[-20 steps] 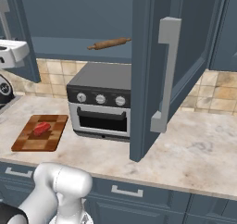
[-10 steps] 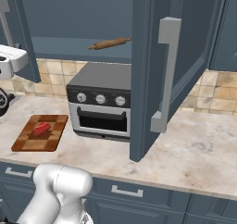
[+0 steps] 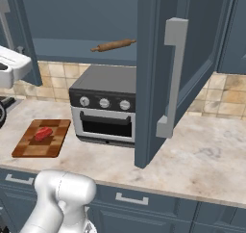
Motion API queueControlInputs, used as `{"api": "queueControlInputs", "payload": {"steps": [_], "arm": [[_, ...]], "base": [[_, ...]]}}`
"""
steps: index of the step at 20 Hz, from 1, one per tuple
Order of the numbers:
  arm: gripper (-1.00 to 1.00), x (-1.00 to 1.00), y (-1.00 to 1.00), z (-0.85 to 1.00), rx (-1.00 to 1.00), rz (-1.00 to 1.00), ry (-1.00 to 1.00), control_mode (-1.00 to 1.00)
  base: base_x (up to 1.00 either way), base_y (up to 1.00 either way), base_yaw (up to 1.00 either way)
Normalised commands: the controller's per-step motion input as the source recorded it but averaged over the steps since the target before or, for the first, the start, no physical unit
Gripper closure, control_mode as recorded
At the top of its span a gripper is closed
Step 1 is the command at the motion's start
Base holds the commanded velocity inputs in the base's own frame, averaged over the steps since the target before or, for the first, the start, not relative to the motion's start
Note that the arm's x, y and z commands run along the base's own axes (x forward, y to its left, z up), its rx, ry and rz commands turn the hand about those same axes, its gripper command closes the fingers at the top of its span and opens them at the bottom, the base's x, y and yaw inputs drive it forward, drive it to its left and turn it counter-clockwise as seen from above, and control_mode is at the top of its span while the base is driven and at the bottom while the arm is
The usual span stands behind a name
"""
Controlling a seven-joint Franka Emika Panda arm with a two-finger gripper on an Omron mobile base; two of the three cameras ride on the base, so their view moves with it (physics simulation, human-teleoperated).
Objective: Open the cabinet, retrieve the rolling pin, and place it next to the meat on the cutting board to prepare for tenderizing.
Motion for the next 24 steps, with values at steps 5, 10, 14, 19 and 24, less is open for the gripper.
{"api": "queueControlInputs", "payload": {"steps": [5, 10, 14, 19, 24], "arm": [[-1.00, -0.40, -0.55, 0.35, 0.14, 0.00, 0.03, -1.00], [-1.00, -0.09, -0.46, 0.10, 0.19, 0.02, 0.12, -1.00], [-1.00, 0.21, -0.30, -0.02, 0.25, 0.12, 0.15, -1.00], [-1.00, 0.42, -0.25, -0.13, 0.24, 0.19, 0.16, -1.00], [-1.00, 0.36, -0.17, -0.21, 0.24, 0.21, 0.18, -1.00]], "base": [[0.00, 0.00, 0.00], [0.00, 0.00, 0.00], [0.00, 0.00, 0.00], [0.00, 0.00, 0.00], [0.00, 0.00, 0.00]]}}
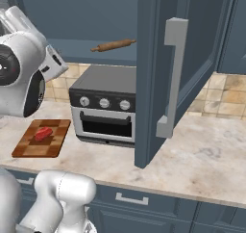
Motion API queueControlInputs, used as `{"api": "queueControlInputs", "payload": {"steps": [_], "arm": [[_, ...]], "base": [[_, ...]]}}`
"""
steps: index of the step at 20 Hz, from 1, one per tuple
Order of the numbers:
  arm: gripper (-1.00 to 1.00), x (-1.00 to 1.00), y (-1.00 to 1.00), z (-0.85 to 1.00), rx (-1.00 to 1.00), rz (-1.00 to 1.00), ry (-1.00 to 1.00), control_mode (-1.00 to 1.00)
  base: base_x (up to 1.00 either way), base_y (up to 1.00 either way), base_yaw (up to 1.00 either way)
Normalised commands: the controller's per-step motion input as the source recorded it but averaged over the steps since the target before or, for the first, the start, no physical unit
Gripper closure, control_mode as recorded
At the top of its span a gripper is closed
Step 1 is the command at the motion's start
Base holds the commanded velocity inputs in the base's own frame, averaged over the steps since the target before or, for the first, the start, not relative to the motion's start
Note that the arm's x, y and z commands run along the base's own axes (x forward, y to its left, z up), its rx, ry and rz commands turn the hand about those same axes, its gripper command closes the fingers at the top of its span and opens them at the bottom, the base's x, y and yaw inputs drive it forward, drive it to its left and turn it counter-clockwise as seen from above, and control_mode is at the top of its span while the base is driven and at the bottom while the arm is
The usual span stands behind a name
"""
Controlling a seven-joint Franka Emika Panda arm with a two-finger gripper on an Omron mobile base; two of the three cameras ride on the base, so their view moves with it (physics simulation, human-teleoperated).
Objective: Open the cabinet, retrieve the rolling pin, and place it next to the meat on the cutting board to prepare for tenderizing.
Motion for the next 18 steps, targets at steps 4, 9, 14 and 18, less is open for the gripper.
{"api": "queueControlInputs", "payload": {"steps": [4, 9, 14, 18], "arm": [[-1.00, 0.17, -0.03, -0.31, 0.17, 0.19, 0.18, -1.00], [-1.00, 0.24, 0.01, -0.35, 0.13, 0.14, 0.16, -1.00], [-1.00, 0.36, 0.11, -0.32, 0.11, 0.11, 0.11, -1.00], [-1.00, 0.40, 0.38, -0.34, 0.05, 0.10, 0.04, -1.00]], "base": [[0.00, 0.00, 0.00], [0.00, 0.00, 0.00], [0.00, 0.00, 0.00], [0.00, 0.00, 0.00]]}}
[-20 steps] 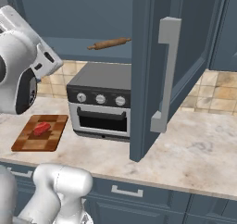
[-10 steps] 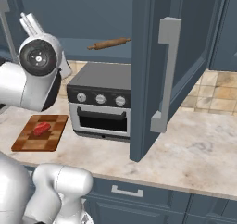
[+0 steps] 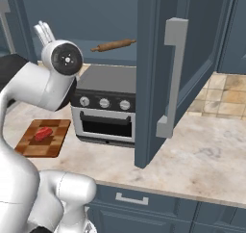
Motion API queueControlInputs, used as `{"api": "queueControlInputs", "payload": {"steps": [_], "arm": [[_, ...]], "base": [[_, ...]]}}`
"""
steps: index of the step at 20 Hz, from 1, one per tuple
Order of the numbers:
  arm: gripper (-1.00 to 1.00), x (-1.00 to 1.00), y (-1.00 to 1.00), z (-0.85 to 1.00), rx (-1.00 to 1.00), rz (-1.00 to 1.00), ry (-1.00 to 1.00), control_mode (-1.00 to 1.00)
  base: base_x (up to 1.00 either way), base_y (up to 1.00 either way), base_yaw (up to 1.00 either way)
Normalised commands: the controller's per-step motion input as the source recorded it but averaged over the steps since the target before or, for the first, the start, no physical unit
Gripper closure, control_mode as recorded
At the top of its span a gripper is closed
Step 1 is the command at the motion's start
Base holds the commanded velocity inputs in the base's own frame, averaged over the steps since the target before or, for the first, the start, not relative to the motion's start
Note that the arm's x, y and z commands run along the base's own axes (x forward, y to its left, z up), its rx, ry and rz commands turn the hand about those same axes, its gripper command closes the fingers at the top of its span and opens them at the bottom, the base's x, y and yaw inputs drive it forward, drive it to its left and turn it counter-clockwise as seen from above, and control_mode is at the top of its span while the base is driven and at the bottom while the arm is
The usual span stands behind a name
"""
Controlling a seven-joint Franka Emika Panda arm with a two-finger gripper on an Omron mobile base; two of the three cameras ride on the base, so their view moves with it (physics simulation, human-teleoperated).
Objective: Open the cabinet, retrieve the rolling pin, and place it next to the meat on the cutting board to prepare for tenderizing.
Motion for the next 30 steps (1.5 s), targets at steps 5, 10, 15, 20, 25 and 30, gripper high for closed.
{"api": "queueControlInputs", "payload": {"steps": [5, 10, 15, 20, 25, 30], "arm": [[-1.00, 0.39, 0.41, -0.28, 0.03, 0.10, 0.00, -1.00], [-1.00, 0.45, 0.29, -0.15, 0.03, 0.10, 0.00, -1.00], [-1.00, 0.39, 0.28, -0.08, 0.02, 0.11, 0.02, -1.00], [-1.00, 0.09, 0.30, -0.01, 0.01, 0.12, 0.03, -1.00], [-1.00, -0.14, 0.35, 0.00, 0.02, 0.13, 0.00, -1.00], [-1.00, -0.45, 0.37, 0.00, 0.01, 0.14, 0.00, -1.00]], "base": [[0.00, 0.00, 0.00], [0.00, 0.00, 0.00], [0.00, 0.00, 0.00], [0.00, 0.00, 0.00], [0.00, 0.00, 0.00], [0.00, 0.00, 0.00]]}}
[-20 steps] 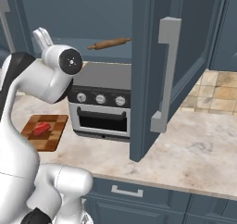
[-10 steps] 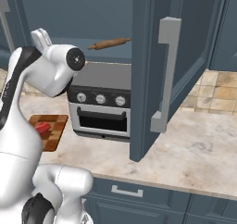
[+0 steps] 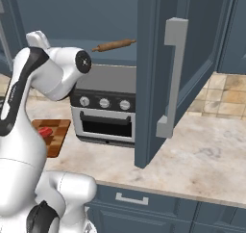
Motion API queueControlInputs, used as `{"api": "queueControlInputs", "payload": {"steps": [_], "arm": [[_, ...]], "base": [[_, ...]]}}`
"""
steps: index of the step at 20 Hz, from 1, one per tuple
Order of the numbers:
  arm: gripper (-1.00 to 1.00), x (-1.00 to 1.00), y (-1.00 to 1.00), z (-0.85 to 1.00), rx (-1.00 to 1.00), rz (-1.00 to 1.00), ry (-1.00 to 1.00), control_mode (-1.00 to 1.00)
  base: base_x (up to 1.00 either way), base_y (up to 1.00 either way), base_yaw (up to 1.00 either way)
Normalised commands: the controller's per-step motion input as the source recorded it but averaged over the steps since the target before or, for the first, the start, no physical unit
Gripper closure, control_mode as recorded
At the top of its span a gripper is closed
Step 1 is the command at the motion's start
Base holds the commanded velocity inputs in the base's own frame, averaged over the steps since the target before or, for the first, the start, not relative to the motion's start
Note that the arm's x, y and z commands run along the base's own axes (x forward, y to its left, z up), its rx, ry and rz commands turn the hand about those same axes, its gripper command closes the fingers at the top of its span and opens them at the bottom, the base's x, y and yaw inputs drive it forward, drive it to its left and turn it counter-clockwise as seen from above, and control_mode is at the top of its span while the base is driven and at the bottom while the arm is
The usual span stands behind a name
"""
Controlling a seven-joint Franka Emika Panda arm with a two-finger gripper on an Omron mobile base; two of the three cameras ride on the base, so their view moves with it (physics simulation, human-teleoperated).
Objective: Open the cabinet, retrieve the rolling pin, and place it next to the meat on the cutting board to prepare for tenderizing.
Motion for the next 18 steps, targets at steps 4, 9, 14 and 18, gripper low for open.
{"api": "queueControlInputs", "payload": {"steps": [4, 9, 14, 18], "arm": [[-1.00, -0.57, 0.46, 0.00, 0.00, 0.15, -0.01, -1.00], [-1.00, -0.56, 0.63, 0.00, 0.00, 0.13, 0.00, -1.00], [-1.00, -0.52, 0.75, -0.01, 0.00, 0.08, -0.02, -1.00], [-1.00, -0.54, 0.84, 0.00, 0.00, 0.06, 0.00, -1.00]], "base": [[0.00, 0.00, 0.00], [0.00, 0.00, 0.00], [0.00, 0.00, 0.00], [0.00, 0.00, 0.00]]}}
